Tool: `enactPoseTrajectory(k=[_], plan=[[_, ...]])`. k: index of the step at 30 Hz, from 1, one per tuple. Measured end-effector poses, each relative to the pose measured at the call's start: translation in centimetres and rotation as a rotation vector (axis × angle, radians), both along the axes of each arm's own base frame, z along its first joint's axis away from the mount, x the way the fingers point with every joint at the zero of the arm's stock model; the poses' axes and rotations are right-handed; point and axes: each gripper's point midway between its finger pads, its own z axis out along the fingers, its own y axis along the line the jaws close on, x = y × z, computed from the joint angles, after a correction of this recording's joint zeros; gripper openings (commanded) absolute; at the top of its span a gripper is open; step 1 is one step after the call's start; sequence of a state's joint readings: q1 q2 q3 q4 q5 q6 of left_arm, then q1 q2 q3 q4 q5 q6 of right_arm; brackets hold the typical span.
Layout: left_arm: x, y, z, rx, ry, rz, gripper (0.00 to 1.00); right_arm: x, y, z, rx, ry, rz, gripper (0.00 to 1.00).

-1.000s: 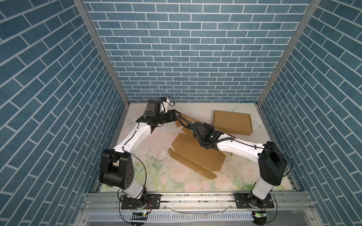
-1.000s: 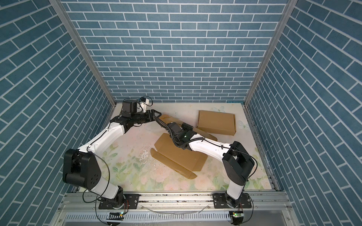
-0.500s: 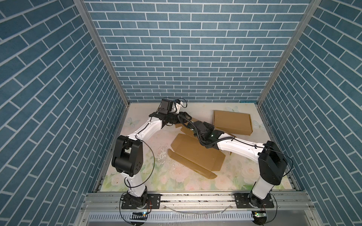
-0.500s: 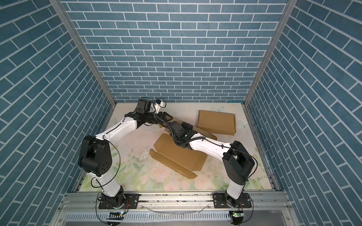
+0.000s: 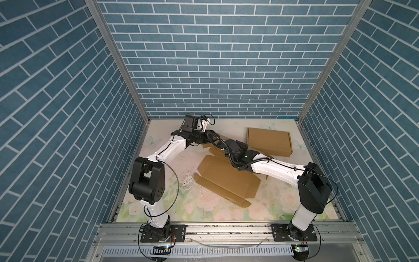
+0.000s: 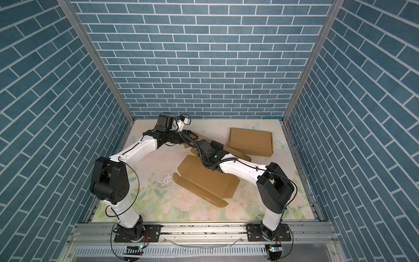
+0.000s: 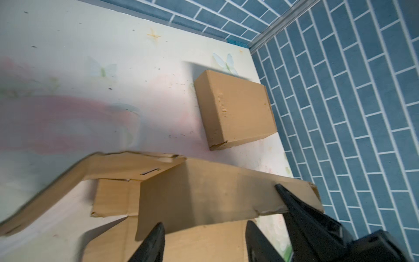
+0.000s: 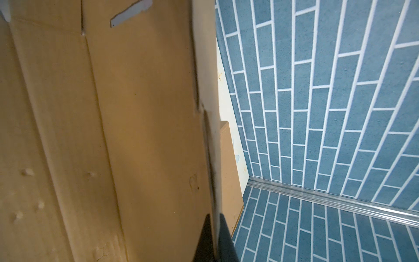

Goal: Fold the paper box

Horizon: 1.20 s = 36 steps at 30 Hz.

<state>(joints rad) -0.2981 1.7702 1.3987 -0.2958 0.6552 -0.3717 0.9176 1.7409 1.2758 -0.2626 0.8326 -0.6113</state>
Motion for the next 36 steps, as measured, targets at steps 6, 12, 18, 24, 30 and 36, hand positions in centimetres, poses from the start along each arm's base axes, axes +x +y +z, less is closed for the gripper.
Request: enactPoseTrajectory(k=[6, 12, 18, 24, 30, 36], plan=[[2.9, 7.7, 1.4, 0.055, -0.068, 0.164, 0.54, 0.5, -0.1, -0.1, 0.003, 0.004, 0.008, 0.00], [6.8, 13.3, 0.0, 0.106, -0.095, 0.300, 0.55, 0.5, -0.1, -0.1, 0.003, -0.004, 0.029, 0.00], [9.9, 11.8, -6.3, 0.137, -0.049, 0.243, 0.59, 0.1, 0.2, 0.0, 0.010, -0.008, 0.083, 0.00], [8.7, 8.5, -9.0, 0.120, -0.028, 0.092, 0.59, -0.2, 0.6, 0.2, 0.009, -0.008, 0.137, 0.00], [5.2, 6.3, -7.4, 0.066, -0.069, -0.057, 0.59, -0.2, 0.9, 0.2, 0.003, -0.012, 0.161, 0.00], [2.2, 5.7, -6.3, 0.059, -0.074, -0.155, 0.59, -0.3, 0.9, 0.2, 0.004, -0.010, 0.167, 0.00]])
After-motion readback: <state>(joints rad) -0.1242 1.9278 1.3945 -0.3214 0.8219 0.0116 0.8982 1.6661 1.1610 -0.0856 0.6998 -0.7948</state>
